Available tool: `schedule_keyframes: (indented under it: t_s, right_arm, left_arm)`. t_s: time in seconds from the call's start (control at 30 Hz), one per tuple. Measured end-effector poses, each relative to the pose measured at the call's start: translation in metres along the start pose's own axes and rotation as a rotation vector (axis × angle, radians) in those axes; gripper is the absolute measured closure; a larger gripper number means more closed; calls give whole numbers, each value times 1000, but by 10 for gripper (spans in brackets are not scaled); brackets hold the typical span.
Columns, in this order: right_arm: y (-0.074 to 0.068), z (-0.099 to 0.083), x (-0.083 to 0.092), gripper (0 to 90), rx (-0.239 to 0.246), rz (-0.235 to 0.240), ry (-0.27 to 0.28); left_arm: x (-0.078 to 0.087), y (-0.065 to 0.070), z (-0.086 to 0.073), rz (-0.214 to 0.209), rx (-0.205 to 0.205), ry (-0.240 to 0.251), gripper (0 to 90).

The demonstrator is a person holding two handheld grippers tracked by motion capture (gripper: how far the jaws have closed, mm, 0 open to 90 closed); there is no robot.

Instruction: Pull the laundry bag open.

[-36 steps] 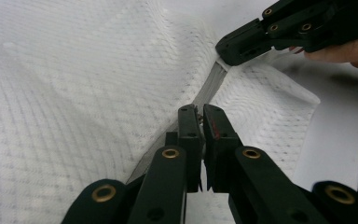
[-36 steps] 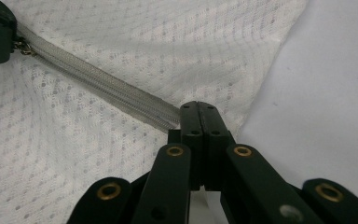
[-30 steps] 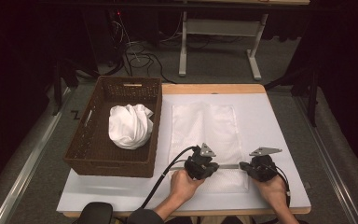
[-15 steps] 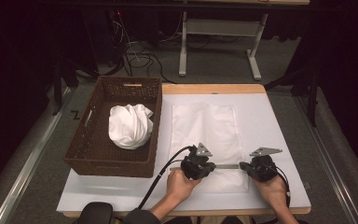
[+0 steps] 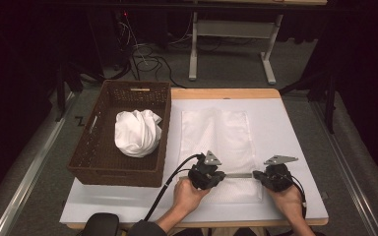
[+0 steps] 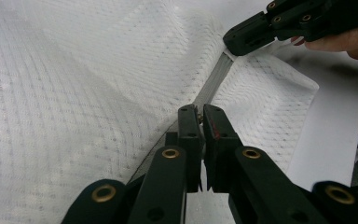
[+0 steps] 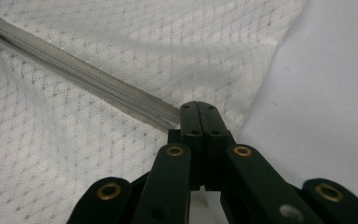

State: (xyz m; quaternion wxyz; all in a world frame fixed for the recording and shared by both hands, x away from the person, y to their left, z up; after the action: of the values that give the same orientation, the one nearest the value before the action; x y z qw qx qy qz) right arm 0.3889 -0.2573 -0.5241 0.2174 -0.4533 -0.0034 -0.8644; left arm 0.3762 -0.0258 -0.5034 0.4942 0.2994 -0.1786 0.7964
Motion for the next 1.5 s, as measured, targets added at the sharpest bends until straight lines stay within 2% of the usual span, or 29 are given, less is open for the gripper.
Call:
schedule_keyframes:
  t_s: [0.43, 0.93, 1.5]
  right_arm:
    - [0, 0, 0, 900, 7, -1, -1]
    - [0, -1, 0, 900, 6, 3, 5]
    - [0, -1, 0, 900, 5, -2, 4]
  left_arm:
    - [5, -2, -3, -1, 5, 2, 861]
    - [15, -6, -9, 25, 11, 3, 860]
    - [31, -15, -22, 56, 42, 15, 860]
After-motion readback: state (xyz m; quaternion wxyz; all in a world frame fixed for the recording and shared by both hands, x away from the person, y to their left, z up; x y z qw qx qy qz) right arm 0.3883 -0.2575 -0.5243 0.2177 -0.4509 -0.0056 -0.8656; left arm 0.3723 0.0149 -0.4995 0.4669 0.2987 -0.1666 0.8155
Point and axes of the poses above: each handheld gripper's, and its own axes: x roughly backward along the jaws, z roughly out of its top, y roughly to its right, the point moved 3 cm from there along -x, roughly forward along the jaws, and after that the axes turned 15 degrees about -x, right-handed, at the moved point
